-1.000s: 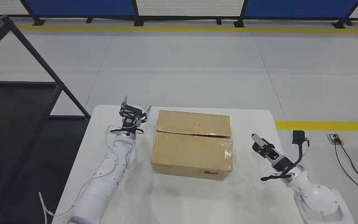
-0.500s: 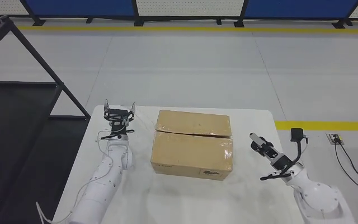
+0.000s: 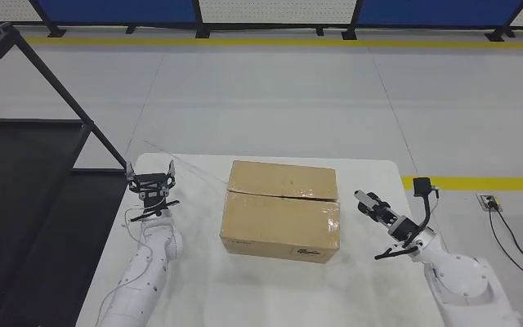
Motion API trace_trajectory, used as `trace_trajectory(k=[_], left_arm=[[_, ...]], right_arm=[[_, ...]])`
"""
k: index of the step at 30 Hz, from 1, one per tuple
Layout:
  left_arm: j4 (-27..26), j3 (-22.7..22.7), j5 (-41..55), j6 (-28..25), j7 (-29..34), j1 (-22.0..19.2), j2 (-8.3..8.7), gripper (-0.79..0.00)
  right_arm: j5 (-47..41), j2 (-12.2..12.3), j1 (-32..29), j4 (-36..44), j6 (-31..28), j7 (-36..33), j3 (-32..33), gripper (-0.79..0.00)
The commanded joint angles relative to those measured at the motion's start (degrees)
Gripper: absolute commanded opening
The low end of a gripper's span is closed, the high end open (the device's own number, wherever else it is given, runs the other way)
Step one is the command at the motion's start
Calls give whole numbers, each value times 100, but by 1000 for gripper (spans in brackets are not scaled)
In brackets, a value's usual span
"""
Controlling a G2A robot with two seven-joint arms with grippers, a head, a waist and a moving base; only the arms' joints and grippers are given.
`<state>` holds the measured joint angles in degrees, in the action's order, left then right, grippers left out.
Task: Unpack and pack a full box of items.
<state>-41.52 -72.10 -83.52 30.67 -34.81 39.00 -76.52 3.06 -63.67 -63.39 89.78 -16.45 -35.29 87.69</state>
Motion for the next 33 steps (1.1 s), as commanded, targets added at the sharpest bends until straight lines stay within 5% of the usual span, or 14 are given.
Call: trace_trajectory(k=[1,8,13,18,23,33], left_arm=[[-165,-83,-62,-49,194,123,37,0],[-516,-121,-648,-595,1021,380,145,0],[-903,-110,-1076,-1732,1153,741,263,0],[-1297,9,-1752,-2174,1475,917,333,0],[-1219,315,-1899,-2508,1777,595,250,0],[79,775,-1282,-2616,1582,-540,-94,0]], right_arm=[[11,5,56,-33,-19,-57,-27,0],[8,19,170,-146,-105,-135,-91,0],[-33,40,150,-229,-180,-169,-42,0],[-92,52,145,-289,-212,-169,-39,0],[-99,58,137,-298,-226,-135,-75,0],[-146,96,-29,-222,-191,-41,63,0]])
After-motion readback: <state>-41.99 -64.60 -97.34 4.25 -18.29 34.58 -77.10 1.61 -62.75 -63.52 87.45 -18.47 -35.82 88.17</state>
